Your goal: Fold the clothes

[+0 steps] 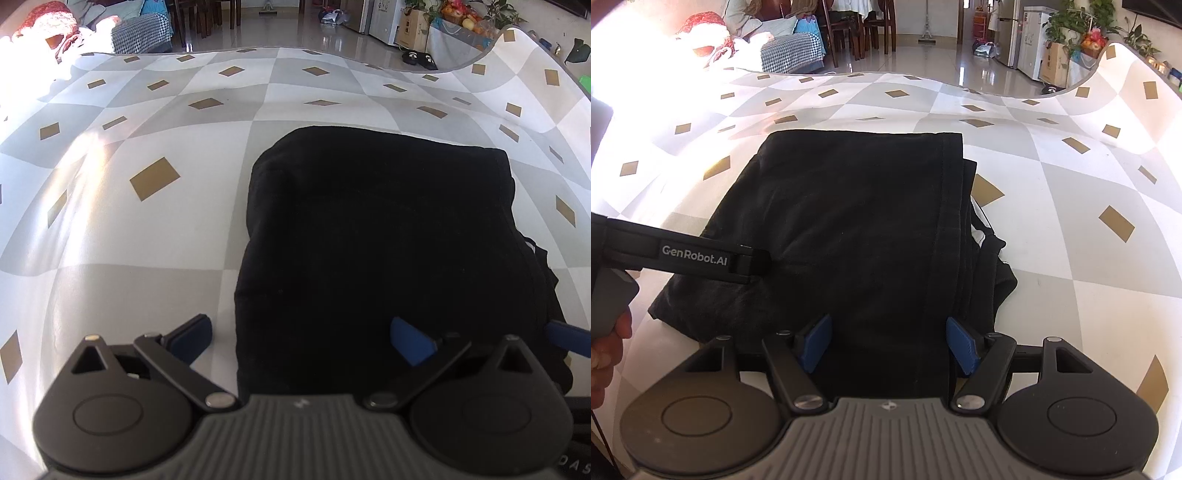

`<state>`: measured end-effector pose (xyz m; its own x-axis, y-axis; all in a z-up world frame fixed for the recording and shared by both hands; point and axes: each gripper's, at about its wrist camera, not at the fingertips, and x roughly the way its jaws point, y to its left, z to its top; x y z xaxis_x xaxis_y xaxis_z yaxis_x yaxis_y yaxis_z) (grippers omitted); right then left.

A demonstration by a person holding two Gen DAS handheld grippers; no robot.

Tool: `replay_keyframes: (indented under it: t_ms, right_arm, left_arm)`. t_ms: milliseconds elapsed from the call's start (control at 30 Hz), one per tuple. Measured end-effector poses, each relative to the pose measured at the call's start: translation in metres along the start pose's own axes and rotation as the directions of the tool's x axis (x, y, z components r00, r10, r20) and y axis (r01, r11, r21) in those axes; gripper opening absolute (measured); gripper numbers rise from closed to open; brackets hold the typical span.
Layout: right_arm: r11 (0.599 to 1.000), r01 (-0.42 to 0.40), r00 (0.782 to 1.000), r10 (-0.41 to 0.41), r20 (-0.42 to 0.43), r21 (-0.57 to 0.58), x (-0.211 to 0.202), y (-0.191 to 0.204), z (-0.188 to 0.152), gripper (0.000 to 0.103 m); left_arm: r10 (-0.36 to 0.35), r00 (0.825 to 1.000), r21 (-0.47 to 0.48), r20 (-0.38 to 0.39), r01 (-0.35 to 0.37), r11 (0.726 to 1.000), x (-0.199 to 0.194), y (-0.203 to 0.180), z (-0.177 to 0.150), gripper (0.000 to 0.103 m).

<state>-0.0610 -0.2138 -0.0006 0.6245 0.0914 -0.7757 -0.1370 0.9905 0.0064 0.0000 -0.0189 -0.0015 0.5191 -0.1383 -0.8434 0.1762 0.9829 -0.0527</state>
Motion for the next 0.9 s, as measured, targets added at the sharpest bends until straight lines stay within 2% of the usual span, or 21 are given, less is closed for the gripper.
replay_keyframes:
  t_ms: [333,900]
  right_arm:
    - [1.000,0.002,1.000,-0.002,0.002,0.000,-0.006,0.002,-0.007,0.067]
    - [0.999,-0.020,0.998,0.023,-0.057,0.039,-0.026,-0.001,-0.017,0.067]
  left_arm:
    - [0.003,1.000,0.009,0.000,-0.003,1.000,-0.010,-0.005,-0.015,0.103]
    - [-0.003,1.000,0.027,-0.026,0.004,1.000,-0.031,-0.014,-0.039,0.103]
